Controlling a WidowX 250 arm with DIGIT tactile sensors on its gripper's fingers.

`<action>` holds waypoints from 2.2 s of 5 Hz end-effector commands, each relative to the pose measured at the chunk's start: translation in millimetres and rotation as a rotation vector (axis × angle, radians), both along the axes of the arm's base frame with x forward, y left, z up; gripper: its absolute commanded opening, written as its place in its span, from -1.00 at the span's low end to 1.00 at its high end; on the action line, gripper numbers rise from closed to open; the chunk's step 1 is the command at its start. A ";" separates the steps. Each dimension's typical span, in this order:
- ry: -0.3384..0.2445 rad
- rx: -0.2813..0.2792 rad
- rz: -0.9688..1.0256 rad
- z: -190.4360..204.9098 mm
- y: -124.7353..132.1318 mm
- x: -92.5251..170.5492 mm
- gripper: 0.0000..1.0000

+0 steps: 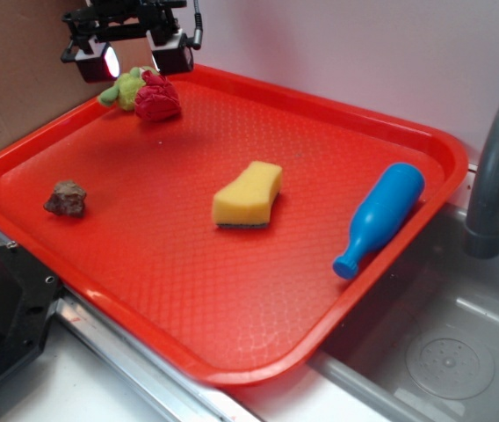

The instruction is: Grab the red paper.

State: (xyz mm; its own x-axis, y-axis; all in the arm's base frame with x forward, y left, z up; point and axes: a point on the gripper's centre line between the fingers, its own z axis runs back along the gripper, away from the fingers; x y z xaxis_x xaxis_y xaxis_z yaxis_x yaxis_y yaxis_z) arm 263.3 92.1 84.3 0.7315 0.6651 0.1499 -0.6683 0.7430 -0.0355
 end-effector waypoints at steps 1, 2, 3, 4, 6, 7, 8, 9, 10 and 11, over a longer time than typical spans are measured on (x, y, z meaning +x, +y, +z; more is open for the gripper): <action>-0.046 0.041 -0.016 2.3 29.7 2.5 1.00; -0.037 0.080 -0.048 -5.9 33.2 0.3 1.00; -0.024 0.071 -0.073 -19.1 33.0 9.3 1.00; -0.001 0.082 -0.085 -34.7 26.2 22.4 1.00; 0.012 0.071 -0.098 -38.9 25.0 42.7 1.00; 0.031 0.083 -0.109 -43.6 23.9 45.8 1.00; 0.034 0.089 -0.108 -49.5 23.8 45.1 -1.00; 0.034 0.087 -0.107 -49.6 23.8 43.9 -1.00; 0.030 0.079 -0.112 -46.0 24.2 38.6 -1.00; 0.028 0.080 -0.122 -38.0 24.9 29.4 -1.00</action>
State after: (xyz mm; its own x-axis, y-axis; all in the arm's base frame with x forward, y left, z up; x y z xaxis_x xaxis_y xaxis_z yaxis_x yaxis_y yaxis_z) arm 289.8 106.5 25.0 0.8261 0.5509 0.1188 -0.5600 0.8261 0.0630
